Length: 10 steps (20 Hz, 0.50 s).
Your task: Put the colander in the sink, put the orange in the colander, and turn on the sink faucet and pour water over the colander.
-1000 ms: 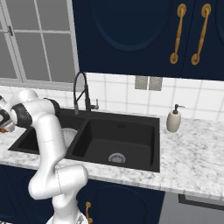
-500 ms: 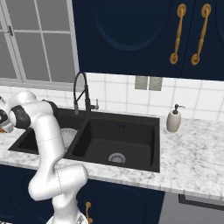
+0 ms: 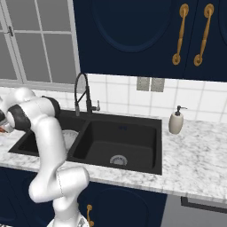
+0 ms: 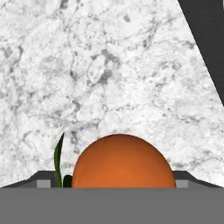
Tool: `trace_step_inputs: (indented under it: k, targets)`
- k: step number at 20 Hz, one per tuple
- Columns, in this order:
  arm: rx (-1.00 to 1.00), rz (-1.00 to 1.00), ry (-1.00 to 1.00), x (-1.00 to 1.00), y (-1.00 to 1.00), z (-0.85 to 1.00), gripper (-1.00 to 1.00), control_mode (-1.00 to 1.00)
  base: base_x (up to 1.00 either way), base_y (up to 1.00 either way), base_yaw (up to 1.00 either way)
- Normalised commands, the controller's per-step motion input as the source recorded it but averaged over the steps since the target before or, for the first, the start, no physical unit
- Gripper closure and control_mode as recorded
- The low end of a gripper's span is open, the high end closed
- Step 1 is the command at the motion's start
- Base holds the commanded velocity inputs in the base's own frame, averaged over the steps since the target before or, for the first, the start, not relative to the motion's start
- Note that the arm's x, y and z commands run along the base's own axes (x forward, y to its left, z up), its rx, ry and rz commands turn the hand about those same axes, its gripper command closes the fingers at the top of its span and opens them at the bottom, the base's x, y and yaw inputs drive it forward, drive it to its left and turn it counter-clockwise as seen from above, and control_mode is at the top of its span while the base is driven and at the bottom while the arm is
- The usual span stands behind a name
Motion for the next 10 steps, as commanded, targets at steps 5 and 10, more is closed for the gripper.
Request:
trace_step_inputs:
  k: [5, 10]
  targets:
    - [0.00, 0.00, 0.00, -0.25, -0.85, 0.30, 1.00, -1.00, 0.00, 0.00, 0.00]
    - [-0.02, -0.02, 0.00, -0.04, -0.92, 0.17, 1.00, -1.00, 0.00, 0.00, 0.00]
